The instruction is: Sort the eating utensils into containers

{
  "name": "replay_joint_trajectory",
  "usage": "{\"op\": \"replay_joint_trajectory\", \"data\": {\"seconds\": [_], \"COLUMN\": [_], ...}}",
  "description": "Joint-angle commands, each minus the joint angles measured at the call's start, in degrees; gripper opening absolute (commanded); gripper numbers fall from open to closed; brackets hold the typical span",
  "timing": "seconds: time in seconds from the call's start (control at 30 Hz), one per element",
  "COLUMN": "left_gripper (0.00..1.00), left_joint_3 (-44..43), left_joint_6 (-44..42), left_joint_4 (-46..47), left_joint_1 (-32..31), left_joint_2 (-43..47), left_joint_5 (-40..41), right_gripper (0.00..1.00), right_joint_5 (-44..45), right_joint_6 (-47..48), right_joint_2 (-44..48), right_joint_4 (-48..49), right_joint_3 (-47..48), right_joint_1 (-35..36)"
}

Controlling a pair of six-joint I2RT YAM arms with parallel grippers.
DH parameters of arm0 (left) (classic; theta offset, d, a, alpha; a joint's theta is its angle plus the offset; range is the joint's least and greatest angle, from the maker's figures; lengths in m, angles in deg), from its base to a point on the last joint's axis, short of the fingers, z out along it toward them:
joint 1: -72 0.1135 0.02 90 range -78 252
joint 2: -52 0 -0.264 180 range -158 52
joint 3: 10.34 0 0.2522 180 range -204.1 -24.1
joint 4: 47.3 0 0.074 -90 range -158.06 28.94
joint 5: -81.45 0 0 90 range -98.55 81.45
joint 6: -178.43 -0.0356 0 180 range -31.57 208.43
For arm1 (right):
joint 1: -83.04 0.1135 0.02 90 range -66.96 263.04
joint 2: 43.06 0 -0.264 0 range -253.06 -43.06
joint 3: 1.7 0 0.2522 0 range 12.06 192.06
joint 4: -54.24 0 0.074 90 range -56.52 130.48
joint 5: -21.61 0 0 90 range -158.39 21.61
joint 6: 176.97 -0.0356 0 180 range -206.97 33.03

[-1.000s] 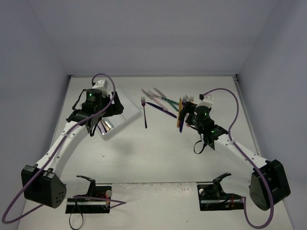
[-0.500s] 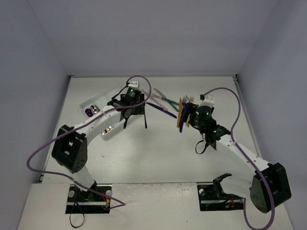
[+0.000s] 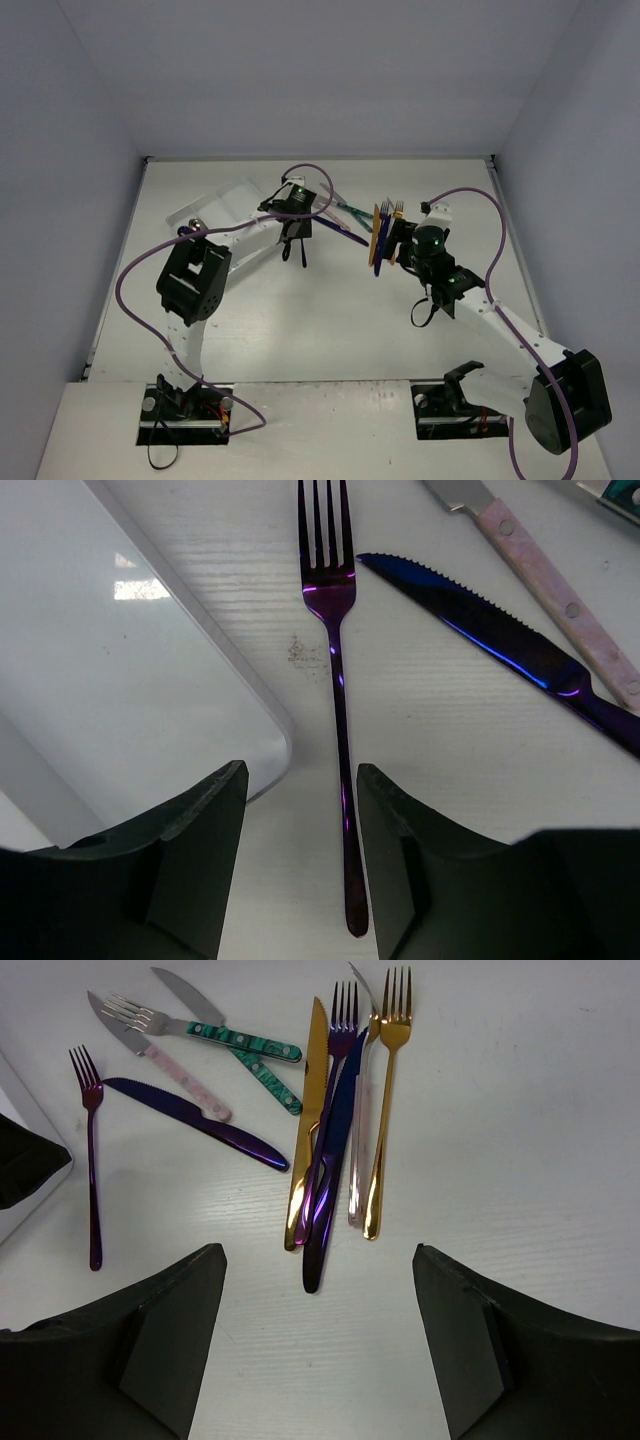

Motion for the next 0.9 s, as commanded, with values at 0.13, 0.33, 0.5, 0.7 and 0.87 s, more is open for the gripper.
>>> {"op": "replay_joint_trajectory", "data": {"seconds": [0.13, 0.33, 0.5, 0.7, 0.87], "left_gripper": [0.44, 0.44, 0.43, 0.42, 0.42], "left_joint_3": [-0.6, -3.4, -6.9, -11.7, -12.1], "left_joint_6": [0.9, 1.0, 2.2, 2.6, 3.4], "left_joint_4": [8.2, 7.2, 4.0, -0.7, -1.8], "left_joint_1": [-3.6, -4.3, -4.0, -3.4, -2.4], "left_joint_2": [4.4, 1.3, -2.8, -6.8, -7.8], "left_joint_5": [9.3, 10.2, 8.1, 6.7, 5.6], "right_gripper": [0.73, 0.73, 0.73, 0.73, 0.73], "right_joint_5": [0.5, 0.4, 0.0, -0.3, -0.5], "right_joint_6": [-0.3, 0.1, 0.1, -0.2, -0.3], "right_joint_2": [-0.8, -1.0, -0.6, 0.0, 0.2], "right_joint_4": [2.2, 2.2, 2.1, 2.1, 2.2], "right_joint_3": [0.5, 0.4, 0.1, -0.6, -0.9], "right_joint_1": [-0.5, -1.2, -1.6, -2.0, -2.3]}}
